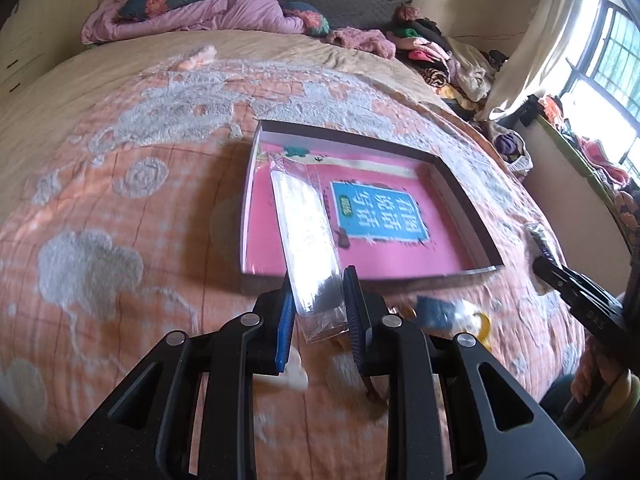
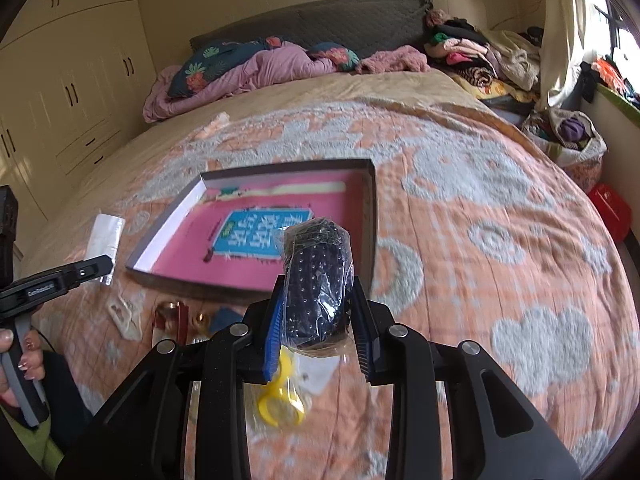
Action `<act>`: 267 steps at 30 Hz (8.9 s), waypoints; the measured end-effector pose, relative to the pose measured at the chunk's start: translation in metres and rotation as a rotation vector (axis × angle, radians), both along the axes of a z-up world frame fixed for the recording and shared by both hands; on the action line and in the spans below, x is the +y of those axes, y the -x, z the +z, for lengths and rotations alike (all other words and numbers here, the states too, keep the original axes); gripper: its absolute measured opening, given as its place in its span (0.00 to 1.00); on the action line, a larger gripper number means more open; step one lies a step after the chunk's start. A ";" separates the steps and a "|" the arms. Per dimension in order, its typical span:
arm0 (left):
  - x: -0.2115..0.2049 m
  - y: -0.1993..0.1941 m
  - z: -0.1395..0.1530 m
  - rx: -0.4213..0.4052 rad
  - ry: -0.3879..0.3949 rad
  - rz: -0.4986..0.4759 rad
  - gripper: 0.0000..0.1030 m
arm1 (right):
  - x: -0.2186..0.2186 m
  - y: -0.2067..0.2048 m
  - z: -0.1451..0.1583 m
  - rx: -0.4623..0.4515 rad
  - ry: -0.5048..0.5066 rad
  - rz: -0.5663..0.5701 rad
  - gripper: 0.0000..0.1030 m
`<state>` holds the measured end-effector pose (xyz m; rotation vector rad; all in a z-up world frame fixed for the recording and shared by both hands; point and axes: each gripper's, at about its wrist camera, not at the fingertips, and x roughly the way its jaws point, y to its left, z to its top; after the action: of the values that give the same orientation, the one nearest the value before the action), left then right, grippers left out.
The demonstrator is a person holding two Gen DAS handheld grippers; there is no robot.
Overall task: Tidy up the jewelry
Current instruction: 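Carry both bags into the grey box and open both tools, then move both tools back toward the remaining jewelry, then grasp the brown leather strap with the left tool while the right tool grasps the yellow earring bag, then lower the strap and earring bag into the grey box and open both tools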
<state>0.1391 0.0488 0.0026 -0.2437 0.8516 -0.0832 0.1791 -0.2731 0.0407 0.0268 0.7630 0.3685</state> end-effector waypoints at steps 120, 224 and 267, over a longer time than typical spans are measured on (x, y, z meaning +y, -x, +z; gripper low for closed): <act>-0.043 0.058 0.000 -0.013 -0.147 -0.040 0.89 | -0.010 0.071 0.023 -0.068 -0.020 0.027 0.86; -0.036 -0.041 0.068 -0.165 -0.014 -0.071 0.02 | -0.001 -0.023 0.074 -0.184 0.005 0.000 0.35; -0.052 -0.089 -0.020 0.009 -0.074 -0.122 0.07 | 0.038 -0.117 -0.049 0.080 0.156 0.014 0.35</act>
<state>0.2283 -0.0028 -0.0175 -0.1230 0.8765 -0.1646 0.2964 -0.2349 -0.0086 -0.1112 0.8692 0.3216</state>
